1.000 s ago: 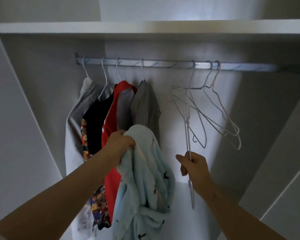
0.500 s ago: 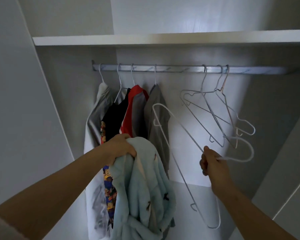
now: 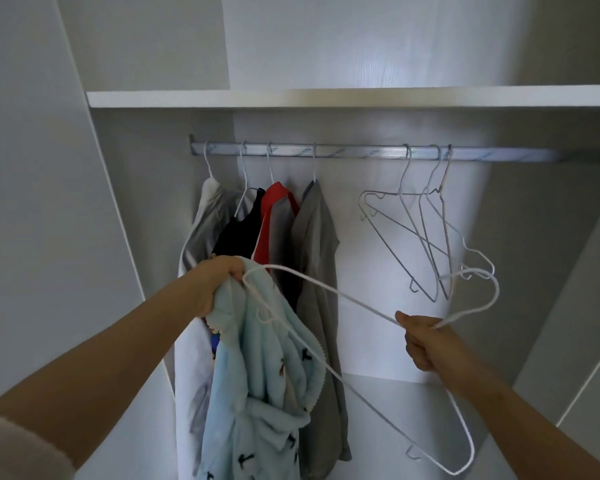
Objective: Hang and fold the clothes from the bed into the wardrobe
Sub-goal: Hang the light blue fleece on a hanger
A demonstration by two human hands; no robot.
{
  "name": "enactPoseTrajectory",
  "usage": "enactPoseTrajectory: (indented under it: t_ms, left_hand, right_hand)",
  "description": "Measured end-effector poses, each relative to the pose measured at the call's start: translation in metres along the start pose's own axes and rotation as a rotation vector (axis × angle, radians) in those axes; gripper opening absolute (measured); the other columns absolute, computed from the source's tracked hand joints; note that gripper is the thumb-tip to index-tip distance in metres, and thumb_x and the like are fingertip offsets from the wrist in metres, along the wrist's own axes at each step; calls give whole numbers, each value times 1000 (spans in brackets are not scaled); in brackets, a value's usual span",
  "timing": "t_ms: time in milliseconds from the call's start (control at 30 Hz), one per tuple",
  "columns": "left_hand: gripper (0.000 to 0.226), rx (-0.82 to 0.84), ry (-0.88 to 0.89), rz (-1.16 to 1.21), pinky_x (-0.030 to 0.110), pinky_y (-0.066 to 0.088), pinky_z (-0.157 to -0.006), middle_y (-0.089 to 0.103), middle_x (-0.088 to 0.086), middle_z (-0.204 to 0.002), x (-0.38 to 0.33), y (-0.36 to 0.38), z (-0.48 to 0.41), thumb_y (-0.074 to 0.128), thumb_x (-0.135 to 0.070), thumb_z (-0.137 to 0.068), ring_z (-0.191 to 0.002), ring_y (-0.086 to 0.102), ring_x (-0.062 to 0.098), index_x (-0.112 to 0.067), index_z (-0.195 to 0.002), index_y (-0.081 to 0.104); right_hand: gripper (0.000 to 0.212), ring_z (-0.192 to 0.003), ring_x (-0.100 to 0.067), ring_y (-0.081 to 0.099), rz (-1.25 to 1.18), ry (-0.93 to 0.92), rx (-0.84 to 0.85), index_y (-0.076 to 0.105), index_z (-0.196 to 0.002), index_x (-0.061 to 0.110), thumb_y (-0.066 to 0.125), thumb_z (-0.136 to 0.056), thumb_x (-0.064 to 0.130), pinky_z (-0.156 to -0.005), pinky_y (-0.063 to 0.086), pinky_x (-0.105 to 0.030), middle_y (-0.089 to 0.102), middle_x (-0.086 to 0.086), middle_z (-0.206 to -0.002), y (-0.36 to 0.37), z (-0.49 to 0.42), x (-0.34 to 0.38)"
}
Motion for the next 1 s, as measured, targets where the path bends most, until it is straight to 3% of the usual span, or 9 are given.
enactPoseTrajectory:
  t_ms: [133, 233, 300, 433, 533, 700, 800, 900, 1000]
  left_hand:
    - [29, -121, 191, -74, 38, 49, -71, 57, 16, -92, -15, -6, -11, 63, -14, -78, -79, 56, 28, -2, -102, 53]
    - [23, -260, 410, -374, 28, 36, -57, 50, 5, -86, -34, 0, 0, 56, -20, -85, -67, 45, 13, -12, -101, 41]
    - [17, -282, 512, -469, 28, 36, -56, 50, 2, -82, -39, 10, 11, 51, -18, -87, -66, 47, 13, -14, -99, 40]
    - [19, -148, 735, -633, 20, 41, -67, 52, -7, -81, -43, 60, 41, 49, -9, -87, -76, 54, 14, -23, -100, 49]
    - [19, 8, 813, -506, 3, 39, -58, 50, -13, -73, -40, 91, 66, 51, -6, -87, -68, 50, 4, -24, -95, 52]
    - [14, 177, 847, -316, 0, 39, -62, 53, -15, -78, -47, 120, 91, 59, -14, -86, -71, 50, -3, -24, -91, 51]
    - [20, 19, 986, -621, 14, 43, -69, 52, -11, -85, -63, 110, 98, 62, -18, -79, -79, 51, 6, -22, -98, 57]
    - [37, -276, 1388, -1038, 40, 48, -83, 60, 4, -96, -76, 111, 122, 76, -27, -62, -92, 57, 26, -17, -97, 67]
    - [43, -237, 1530, -1128, 51, 50, -85, 66, 10, -101, -74, 121, 127, 66, -45, -71, -95, 64, 32, -16, -102, 68]
  right_hand:
    - [51, -26, -6, 24, 95, 34, -17, 34, -48, 14, 53, -94, 26, -34, 23, -15, 31, 5, -31, 6, 4, 5]
    - [49, -25, -5, 25, 153, 73, 1, 34, -52, 13, 51, -95, 31, -35, 25, -16, 32, 5, -30, 17, 7, 8]
    - [49, -25, -5, 26, 173, 108, 42, 35, -53, 14, 50, -95, 34, -36, 26, -17, 33, 6, -30, 27, 11, 8]
    - [46, -27, -4, 26, 170, 149, 99, 36, -55, 16, 50, -93, 37, -34, 25, -14, 34, 7, -32, 44, 16, 13]
    - [48, -29, -5, 24, 64, 143, 128, 36, -51, 18, 50, -95, 33, -33, 22, -14, 32, 6, -35, 63, 18, 14]
    - [59, -28, -4, 24, -147, 56, 66, 39, -35, 23, 46, -93, 17, -31, 20, -12, 31, 9, -35, 79, 17, 22]
    - [50, -29, -3, 24, -140, -37, -34, 38, -43, 20, 49, -91, 15, -32, 22, -14, 31, 9, -34, 61, 11, 38]
    - [48, -31, -2, 27, -3, -179, -64, 36, -46, 16, 50, -92, 14, -37, 25, -12, 31, 10, -33, 48, 7, 61]
    - [50, -35, -2, 28, 45, -255, -50, 37, -44, 17, 49, -92, 12, -44, 27, -14, 32, 11, -33, 47, 4, 78]
Point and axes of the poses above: each hand's wrist, its own z-axis away from the middle knuckle, its own y-axis out of the palm, x = y × z, the point moved 10 cm from there along -z, towards the middle knuckle
